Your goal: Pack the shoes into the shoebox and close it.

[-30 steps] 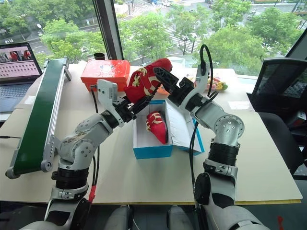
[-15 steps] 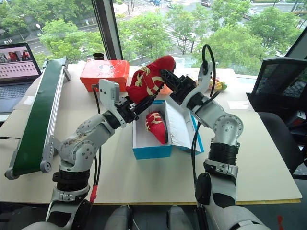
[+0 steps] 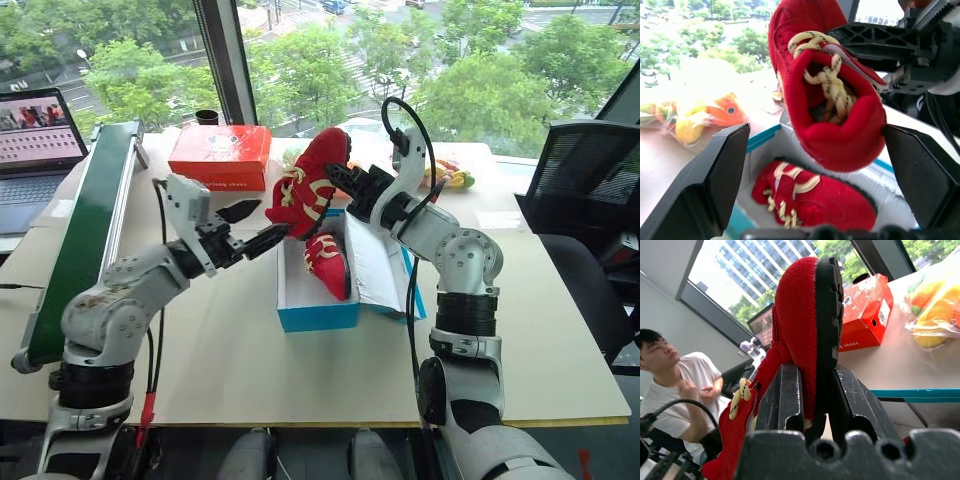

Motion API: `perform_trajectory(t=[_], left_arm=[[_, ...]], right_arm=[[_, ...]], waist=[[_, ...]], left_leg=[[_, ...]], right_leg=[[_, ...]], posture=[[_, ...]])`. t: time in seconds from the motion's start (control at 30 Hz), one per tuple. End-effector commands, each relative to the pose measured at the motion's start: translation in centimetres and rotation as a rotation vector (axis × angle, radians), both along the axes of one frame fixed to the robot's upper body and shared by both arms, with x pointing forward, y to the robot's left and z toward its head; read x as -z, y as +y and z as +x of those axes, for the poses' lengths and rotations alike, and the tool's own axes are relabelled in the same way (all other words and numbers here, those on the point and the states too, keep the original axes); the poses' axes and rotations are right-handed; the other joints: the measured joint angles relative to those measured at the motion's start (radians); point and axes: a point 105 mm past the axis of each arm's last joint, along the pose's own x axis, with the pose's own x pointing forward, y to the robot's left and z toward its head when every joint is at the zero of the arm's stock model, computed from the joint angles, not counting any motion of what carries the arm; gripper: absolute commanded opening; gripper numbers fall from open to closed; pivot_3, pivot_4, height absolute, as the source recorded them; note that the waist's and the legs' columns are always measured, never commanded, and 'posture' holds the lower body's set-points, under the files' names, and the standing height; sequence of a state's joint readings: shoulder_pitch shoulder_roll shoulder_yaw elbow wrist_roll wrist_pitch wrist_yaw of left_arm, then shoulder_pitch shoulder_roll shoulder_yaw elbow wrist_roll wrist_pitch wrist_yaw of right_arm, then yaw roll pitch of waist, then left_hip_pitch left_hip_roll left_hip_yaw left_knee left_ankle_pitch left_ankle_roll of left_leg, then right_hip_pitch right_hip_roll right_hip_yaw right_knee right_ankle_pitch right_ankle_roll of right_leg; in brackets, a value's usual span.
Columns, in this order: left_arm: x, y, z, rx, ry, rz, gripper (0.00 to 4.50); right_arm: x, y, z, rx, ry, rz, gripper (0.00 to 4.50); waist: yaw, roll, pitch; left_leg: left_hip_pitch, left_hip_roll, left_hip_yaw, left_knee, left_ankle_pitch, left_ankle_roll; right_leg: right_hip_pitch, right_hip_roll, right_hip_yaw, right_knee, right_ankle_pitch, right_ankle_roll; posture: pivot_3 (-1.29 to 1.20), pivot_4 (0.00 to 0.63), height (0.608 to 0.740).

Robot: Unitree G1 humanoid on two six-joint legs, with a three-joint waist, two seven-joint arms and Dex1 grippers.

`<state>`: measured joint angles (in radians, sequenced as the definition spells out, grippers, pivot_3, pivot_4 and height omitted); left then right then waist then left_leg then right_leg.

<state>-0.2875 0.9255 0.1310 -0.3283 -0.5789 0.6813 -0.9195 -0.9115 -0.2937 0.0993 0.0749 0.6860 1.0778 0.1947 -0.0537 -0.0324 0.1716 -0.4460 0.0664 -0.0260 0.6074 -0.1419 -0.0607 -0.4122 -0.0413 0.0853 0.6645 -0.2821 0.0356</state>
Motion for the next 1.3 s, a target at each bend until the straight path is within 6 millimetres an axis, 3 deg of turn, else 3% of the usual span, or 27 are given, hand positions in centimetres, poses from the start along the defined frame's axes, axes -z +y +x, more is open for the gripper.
perform_trajectory(t=[0.03,0.27,0.7,0.77,0.83,1.07,1.1,1.23,1.3], left_arm=[[-0.6,-0.3,-0.9,0.054,-0.036,0.045,4.50],[-0.1,-0.5,-1.2,0.051,-0.018,0.029,4.50],[0.6,-0.7,-1.8,0.035,-0.002,0.023,4.50],[0.8,-0.8,-1.9,0.035,0.001,0.025,4.50],[0.8,-0.9,-2.0,0.034,0.002,0.023,4.50],[1.0,-1.3,-2.0,0.041,0.008,0.027,4.50],[1.0,-1.3,-2.0,0.043,0.009,0.027,4.50],[1.1,-1.5,-2.1,0.059,0.018,0.033,4.50],[1.1,-1.3,-2.0,0.057,0.017,0.043,4.50]], right_arm=[[-1.5,-0.1,0.1,-0.020,-0.057,-0.022,0.32],[-0.3,-0.3,0.1,-0.020,-0.024,-0.084,0.32],[7.2,-1.2,-0.7,-0.135,0.000,-0.476,0.32],[8.3,-1.0,-0.8,-0.181,-0.037,-0.562,1.30],[9.0,-0.6,-1.0,-0.230,-0.060,-0.609,1.81],[9.7,0.1,-1.0,-0.282,-0.126,-0.683,4.24],[9.7,0.2,-0.9,-0.282,-0.133,-0.687,4.44],[7.8,0.3,-0.4,-0.251,-0.129,-0.599,4.44],[4.9,0.6,-0.4,-0.237,-0.109,-0.451,4.44]], waist=[[0.007,0.000,0.000],[0.011,0.000,0.000],[0.013,0.000,0.000],[0.014,0.000,0.000],[0.014,-0.001,0.000],[0.014,-0.001,-0.001],[0.014,-0.001,-0.001],[0.014,-0.001,-0.001],[0.014,-0.001,-0.001]], left_leg=[[0.000,0.000,0.000,0.000,0.000,0.000],[0.000,0.000,0.001,-0.001,0.000,0.000],[-0.001,0.000,0.001,0.000,0.000,0.000],[0.001,0.001,0.001,0.000,0.000,0.000],[0.002,0.001,0.001,0.001,0.000,0.000],[0.006,0.001,0.001,0.001,0.000,0.000],[0.006,0.001,0.001,0.001,0.000,0.000],[0.006,0.001,0.001,0.001,0.000,0.000],[0.006,0.001,0.001,0.001,0.000,0.000]], right_leg=[[0.000,0.000,0.000,0.000,0.000,0.000],[-0.001,0.000,0.000,0.000,0.000,0.000],[-0.003,0.000,0.001,0.001,0.000,0.000],[-0.001,0.000,0.001,0.001,0.000,0.000],[0.000,0.000,0.001,0.001,0.000,0.000],[0.005,0.000,0.000,0.001,0.000,0.000],[0.005,0.000,0.000,0.001,0.000,0.000],[0.005,0.000,0.000,0.000,0.000,0.000],[0.005,0.000,0.000,0.001,0.000,0.000]], posture=[[0.00,0.150,0.739],[0.00,0.150,0.739],[0.00,0.150,0.739],[0.00,0.150,0.739],[0.00,0.150,0.739],[0.00,0.150,0.739],[0.00,0.150,0.739],[0.00,0.150,0.739],[0.00,0.150,0.739]])
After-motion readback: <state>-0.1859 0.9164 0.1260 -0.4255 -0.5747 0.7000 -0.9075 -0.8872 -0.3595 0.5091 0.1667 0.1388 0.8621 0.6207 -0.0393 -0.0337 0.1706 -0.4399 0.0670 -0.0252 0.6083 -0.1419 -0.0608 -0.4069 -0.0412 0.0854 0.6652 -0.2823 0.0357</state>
